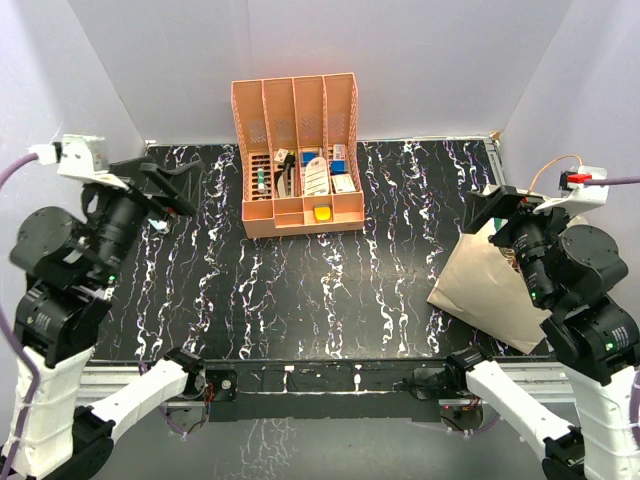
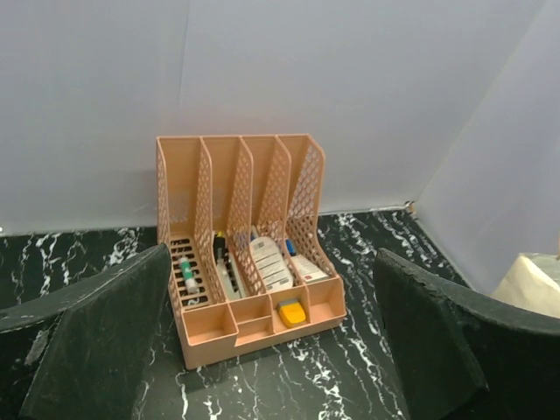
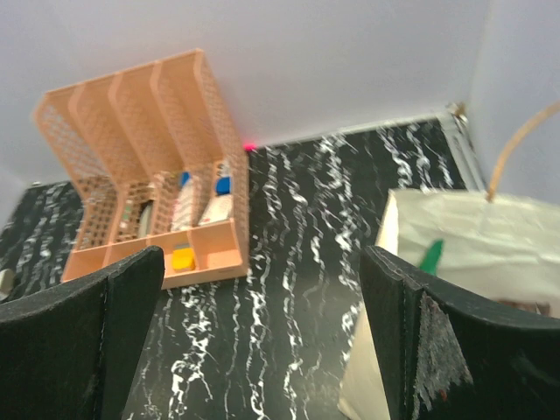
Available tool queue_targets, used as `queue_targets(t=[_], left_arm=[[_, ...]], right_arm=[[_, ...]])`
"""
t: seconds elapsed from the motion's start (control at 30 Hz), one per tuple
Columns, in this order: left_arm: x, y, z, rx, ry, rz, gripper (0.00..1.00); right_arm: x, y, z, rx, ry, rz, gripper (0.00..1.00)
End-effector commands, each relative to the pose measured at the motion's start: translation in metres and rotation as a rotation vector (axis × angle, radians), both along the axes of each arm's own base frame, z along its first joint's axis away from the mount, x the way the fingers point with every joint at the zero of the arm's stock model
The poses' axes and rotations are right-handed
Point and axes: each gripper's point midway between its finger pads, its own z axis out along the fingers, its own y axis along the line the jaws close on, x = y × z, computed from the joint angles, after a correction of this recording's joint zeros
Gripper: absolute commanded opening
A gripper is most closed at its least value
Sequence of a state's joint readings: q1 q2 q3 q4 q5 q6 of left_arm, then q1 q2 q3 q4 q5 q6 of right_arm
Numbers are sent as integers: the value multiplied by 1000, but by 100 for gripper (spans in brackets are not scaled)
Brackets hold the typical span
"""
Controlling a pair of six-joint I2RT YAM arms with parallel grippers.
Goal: Take the snacks out of the paper bag
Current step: Adjust the paper bag at the center of the board.
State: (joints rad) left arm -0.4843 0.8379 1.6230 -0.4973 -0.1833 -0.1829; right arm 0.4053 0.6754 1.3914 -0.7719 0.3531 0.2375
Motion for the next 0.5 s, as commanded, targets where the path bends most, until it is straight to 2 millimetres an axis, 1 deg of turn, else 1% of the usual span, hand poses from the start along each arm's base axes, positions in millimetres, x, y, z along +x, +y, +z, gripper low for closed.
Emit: queue_targets(t=[0.0,0.1,0.2,0.27,0.4,0.47], left_arm=[[28,-2,-9,3,-18,65,98],[47,-7,-32,18,4,89,98],[63,-14,-55,30,15,97,98],[72,-19,-73,36,32,97,98],[86,-33,-108,46,57,73,98],[90,-38,-122,55,65,64,98]], right_arm=[[6,-21,-27,37,131,-133,98],[2,-36,-36,35,145,-201,98],[-1,-45,-42,34,148,-235,98],[-2,-51,-50,36,169,-267,98],[-1,-53,-65,27,213,-268,98],[2,-49,-70,30,226,-244,98]])
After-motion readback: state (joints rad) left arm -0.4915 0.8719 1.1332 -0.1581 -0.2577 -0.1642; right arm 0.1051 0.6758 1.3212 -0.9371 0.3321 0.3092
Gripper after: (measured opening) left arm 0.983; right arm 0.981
